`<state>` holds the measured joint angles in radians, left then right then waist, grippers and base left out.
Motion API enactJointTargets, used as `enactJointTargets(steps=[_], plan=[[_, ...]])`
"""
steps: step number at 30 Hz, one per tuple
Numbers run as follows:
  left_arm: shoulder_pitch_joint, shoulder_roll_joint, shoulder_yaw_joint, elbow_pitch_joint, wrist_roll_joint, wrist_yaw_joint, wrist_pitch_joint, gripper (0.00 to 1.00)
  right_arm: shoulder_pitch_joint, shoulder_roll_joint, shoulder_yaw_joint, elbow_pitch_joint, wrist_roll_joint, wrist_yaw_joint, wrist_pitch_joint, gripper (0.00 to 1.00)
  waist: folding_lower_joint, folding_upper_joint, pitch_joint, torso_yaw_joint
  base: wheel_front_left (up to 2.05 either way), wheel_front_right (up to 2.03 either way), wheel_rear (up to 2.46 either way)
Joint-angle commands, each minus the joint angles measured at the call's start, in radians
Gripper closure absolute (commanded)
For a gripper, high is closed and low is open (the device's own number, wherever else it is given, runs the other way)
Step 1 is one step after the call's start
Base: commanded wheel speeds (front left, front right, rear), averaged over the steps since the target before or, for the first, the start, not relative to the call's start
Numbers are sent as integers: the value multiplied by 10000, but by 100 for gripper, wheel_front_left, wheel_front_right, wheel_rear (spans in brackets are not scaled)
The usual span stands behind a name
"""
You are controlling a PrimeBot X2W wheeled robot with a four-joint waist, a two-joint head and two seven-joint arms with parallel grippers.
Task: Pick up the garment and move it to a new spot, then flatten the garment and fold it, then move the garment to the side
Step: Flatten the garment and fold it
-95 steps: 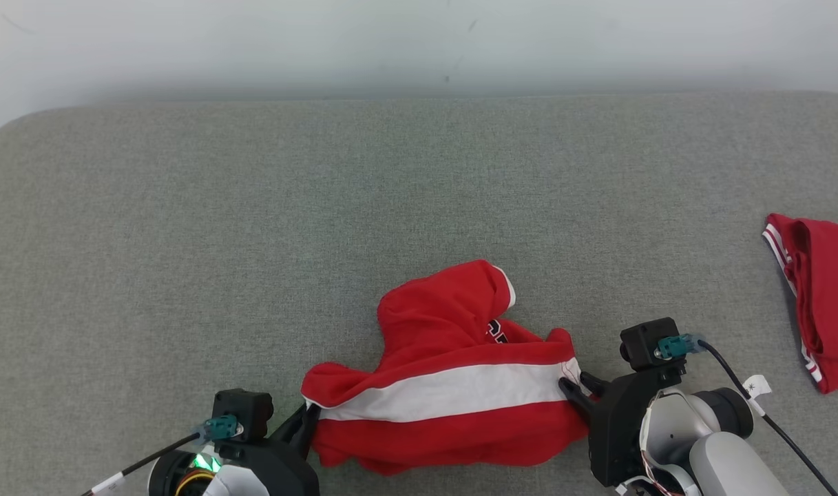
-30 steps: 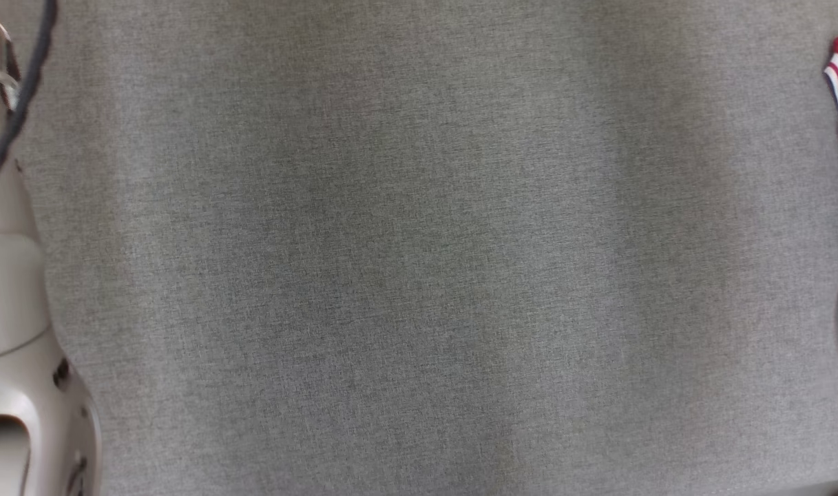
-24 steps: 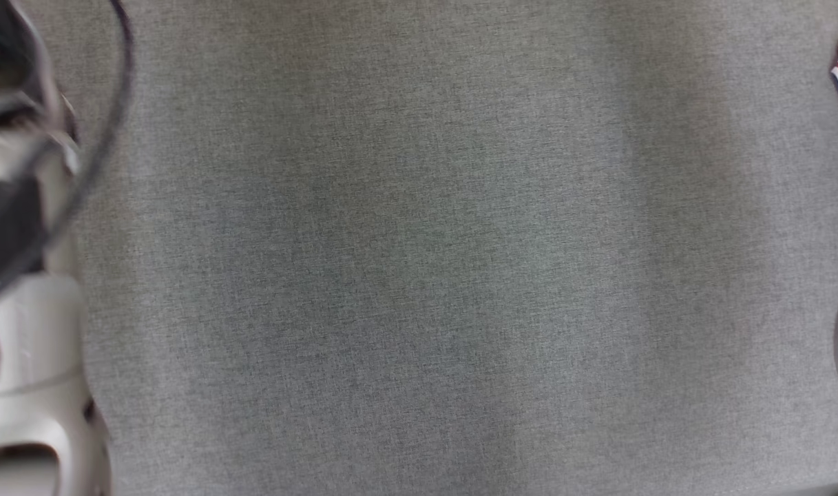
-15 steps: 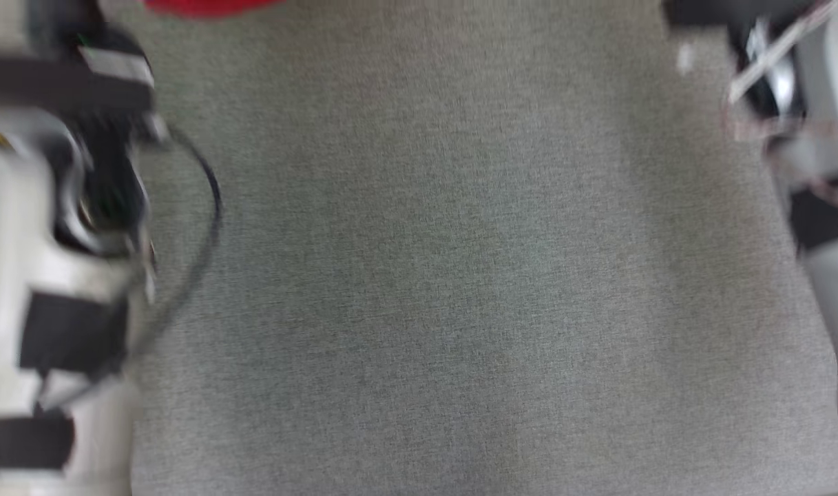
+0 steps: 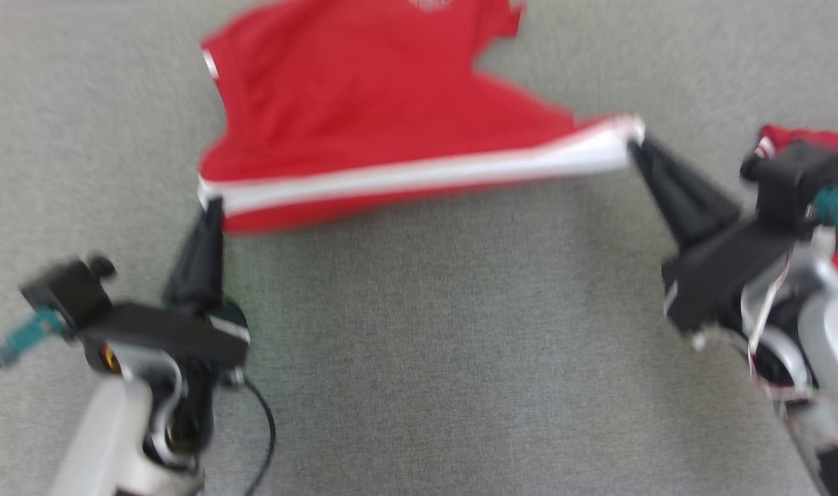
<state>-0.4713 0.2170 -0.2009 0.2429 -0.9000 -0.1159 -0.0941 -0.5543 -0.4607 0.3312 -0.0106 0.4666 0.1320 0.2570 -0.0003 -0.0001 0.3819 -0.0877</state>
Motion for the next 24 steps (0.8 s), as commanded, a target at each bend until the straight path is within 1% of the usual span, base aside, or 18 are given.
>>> enactJointTargets(steps=[1, 5, 12, 17, 21, 24], plan=[[364, 44, -63, -79, 135, -62, -4, 100, 407, -47, -135, -254, 84, -34, 239, 100, 3, 1, -704, 38, 0, 0, 0], [1200, 99, -262, -158, 319, 87, -137, 100, 1697, -145, -575, -1192, 163, -34, 1282, 100, 3, 1, -1149, 27, 0, 0, 0], [2386, 207, -274, -77, 474, 393, -406, 100, 3514, -296, -1247, -2521, 414, -34, 2718, 100, 3, 1, -1846, 57, 0, 0, 0], [3269, 296, -472, -283, 508, 596, -162, 100, 4692, -300, -1574, -3224, 714, -34, 3865, 100, 3, 1, -2258, 87, 0, 0, 0], [3975, 481, -748, -523, 750, 758, 61, 100, 5550, -182, -1858, -3688, 948, -34, 4813, 100, 3, 1, -2496, 102, 0, 0, 0], [4426, 627, -996, -755, 888, 868, 286, 100, 6184, -48, -2232, -3852, 904, -34, 5503, 100, 3, 1, -2643, 131, 0, 0, 0]])
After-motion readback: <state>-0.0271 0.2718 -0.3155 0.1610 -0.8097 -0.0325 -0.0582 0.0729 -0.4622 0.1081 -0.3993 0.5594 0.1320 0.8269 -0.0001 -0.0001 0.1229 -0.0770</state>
